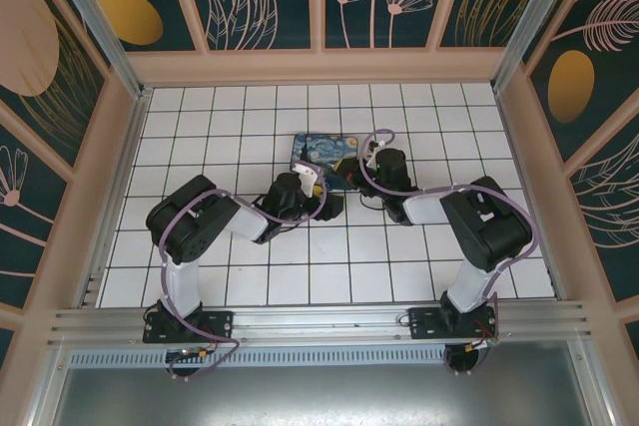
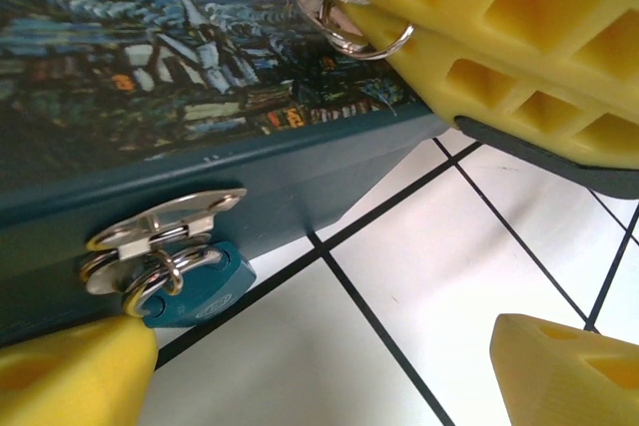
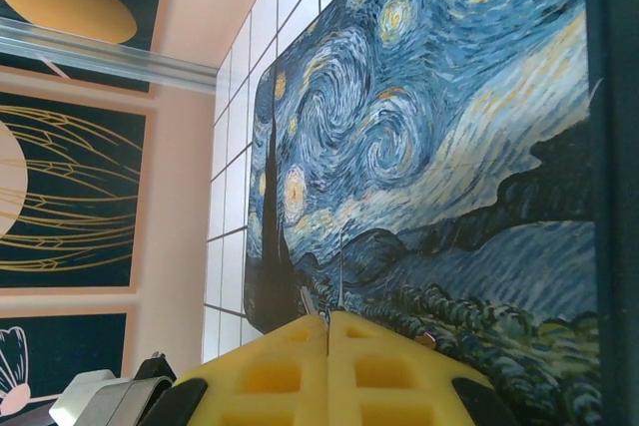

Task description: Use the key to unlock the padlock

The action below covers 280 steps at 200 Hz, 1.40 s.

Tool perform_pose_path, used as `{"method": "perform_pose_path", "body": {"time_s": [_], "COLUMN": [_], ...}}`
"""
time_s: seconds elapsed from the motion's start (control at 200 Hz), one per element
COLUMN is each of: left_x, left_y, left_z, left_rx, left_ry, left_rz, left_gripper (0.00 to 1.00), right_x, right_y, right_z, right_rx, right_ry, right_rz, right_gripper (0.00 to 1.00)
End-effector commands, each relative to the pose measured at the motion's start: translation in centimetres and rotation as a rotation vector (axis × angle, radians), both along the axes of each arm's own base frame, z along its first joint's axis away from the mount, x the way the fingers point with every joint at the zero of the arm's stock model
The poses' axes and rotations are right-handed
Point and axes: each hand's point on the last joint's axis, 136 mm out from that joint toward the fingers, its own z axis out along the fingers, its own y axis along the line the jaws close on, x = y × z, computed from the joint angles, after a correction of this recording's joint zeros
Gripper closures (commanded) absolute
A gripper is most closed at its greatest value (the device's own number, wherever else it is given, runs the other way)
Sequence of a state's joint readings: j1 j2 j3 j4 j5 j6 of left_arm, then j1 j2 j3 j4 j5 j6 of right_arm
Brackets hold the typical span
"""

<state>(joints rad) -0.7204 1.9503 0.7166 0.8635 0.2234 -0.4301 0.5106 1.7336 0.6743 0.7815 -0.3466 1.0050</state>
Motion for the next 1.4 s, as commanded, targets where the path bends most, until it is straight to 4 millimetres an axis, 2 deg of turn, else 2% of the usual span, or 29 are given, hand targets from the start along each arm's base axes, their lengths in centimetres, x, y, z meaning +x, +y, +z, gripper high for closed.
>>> {"method": "perform_pose_path", "body": {"time_s": [0.0, 0.245, 0.325, 0.43, 0.575, 0.871, 1.396], "left_x": [-0.5, 1.2, 1.1, 0.4, -0.9, -1.0, -0.1], "left_y": [0.8, 2.8, 2.5, 1.2, -0.5, -1.0, 0.5], "left_z": [-3.4, -4.3, -4.1, -3.3, -0.9, 2.0, 1.4], "left_rx": [0.076, 0.15, 0.139, 0.078, -0.054, -0.174, -0.267], "left_ry": [0.083, 0.076, 0.077, 0.089, 0.099, 0.101, 0.148], "left_rz": [0.03, 0.177, 0.165, 0.098, 0.004, 0.004, 0.15], "left_gripper": [0.13, 0.11, 0.11, 0.11, 0.12, 0.12, 0.11], "right_x": [0.0, -0.1, -0.1, 0.0, 0.0, -0.1, -0.2], "right_y": [0.7, 0.7, 0.8, 0.8, 0.8, 0.8, 1.0], "right_z": [-0.4, -0.7, -0.6, -0.6, -0.7, -0.7, -0.7], "right_rx": [0.01, 0.013, 0.016, 0.016, 0.016, 0.019, 0.021], "right_ry": [0.008, 0.013, 0.01, 0.011, 0.014, 0.015, 0.016], "right_rz": [0.023, 0.026, 0.028, 0.025, 0.024, 0.023, 0.025], "right_gripper": [1.0, 1.0, 1.0, 1.0, 1.0, 1.0, 1.0]}}
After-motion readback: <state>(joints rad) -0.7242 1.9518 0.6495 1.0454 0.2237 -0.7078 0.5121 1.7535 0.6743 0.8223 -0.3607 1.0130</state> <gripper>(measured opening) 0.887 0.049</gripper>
